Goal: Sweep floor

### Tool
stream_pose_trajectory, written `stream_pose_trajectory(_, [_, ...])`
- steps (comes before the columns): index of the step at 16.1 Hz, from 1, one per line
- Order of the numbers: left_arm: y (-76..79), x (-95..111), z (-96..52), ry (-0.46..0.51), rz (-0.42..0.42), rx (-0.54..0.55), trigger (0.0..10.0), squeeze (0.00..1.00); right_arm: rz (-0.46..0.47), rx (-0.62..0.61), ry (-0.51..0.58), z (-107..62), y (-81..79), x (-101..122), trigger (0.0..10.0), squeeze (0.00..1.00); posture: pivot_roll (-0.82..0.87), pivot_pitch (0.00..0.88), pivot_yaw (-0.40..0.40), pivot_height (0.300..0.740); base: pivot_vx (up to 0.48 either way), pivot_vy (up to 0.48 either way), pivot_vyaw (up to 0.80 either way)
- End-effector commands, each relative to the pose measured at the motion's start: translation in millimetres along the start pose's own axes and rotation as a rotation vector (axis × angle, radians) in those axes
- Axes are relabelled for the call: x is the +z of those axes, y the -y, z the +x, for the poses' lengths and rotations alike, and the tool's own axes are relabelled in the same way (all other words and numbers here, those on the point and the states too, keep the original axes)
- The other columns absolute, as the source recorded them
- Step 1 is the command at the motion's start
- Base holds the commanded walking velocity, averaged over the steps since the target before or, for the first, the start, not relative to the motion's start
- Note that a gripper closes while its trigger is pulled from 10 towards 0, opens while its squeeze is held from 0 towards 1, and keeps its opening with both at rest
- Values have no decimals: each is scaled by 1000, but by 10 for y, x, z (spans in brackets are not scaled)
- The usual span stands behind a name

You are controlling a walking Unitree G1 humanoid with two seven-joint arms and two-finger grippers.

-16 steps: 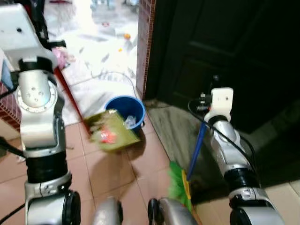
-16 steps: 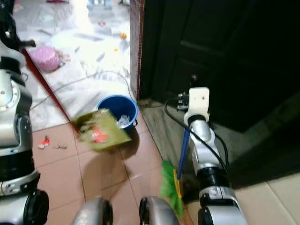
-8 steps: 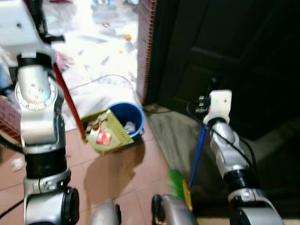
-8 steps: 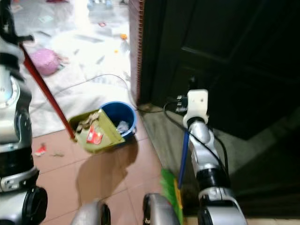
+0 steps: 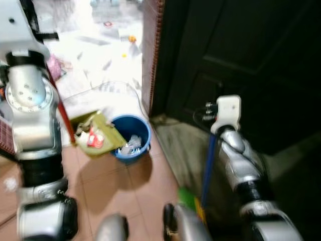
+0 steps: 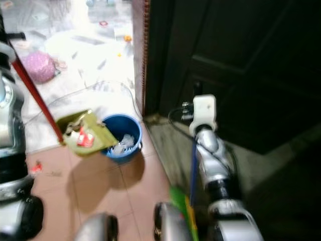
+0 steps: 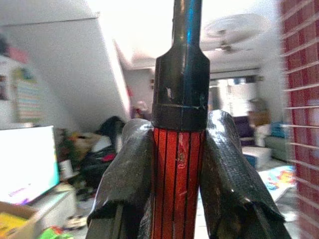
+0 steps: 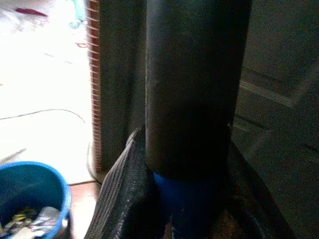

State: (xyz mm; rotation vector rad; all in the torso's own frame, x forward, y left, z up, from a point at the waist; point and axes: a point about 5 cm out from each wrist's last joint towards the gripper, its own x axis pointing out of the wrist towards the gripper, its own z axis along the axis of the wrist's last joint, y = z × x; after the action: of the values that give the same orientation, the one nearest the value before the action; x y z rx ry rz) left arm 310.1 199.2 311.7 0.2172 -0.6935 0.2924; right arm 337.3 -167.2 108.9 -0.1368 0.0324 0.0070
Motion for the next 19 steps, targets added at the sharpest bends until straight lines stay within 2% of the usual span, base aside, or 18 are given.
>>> stream_pose_trajectory(1, [57,197,30,120,-40,-17,10000,0,-15,-8,57,30,19,128,10000,0,-9,139,-69,740,0,0,0])
stream_pose_trajectory(4, [219,202,-35,135,-41,-87,10000,0,-14,-8,55,26,18,124,10000,0,-13,140,-73,740,0,0,0])
stream_pose_trajectory(9, [254,214,-46,146,-38,-103,10000,0,-13,-9,55,26,19,124,10000,0,-14,143,-70,740,0,0,0])
stream_pose_trajectory(10, [464,236,-140,194,-9,-211,10000,0,-13,-18,54,22,45,121,10000,0,-21,156,-65,740,0,0,0])
stream_pose_trajectory(11, [597,245,-205,209,-22,-276,10000,0,-12,-22,54,18,53,120,10000,0,-21,156,-65,740,0,0,0])
stream_pose_trajectory(12, [656,257,-232,213,-32,-317,10000,0,-12,-22,53,18,53,120,10000,0,-21,156,-65,740,0,0,0])
stream_pose_trajectory(14, [884,265,-366,202,-78,-524,10000,0,-13,-20,51,22,52,115,10000,0,-18,157,-66,740,0,0,0])
stream_pose_trajectory(15, [941,270,-409,201,-89,-583,10000,0,-13,-20,51,24,52,114,10000,0,-18,157,-66,740,0,0,0])
stream_pose_trajectory(16, [1123,290,-610,215,-106,-787,10000,0,-12,-18,50,27,51,115,10000,0,-8,161,-70,740,0,0,0])
stream_pose_trajectory(19, [1292,397,-817,290,-83,-970,10000,0,-11,-17,48,29,46,108,10000,0,-9,161,-69,740,0,0,0])
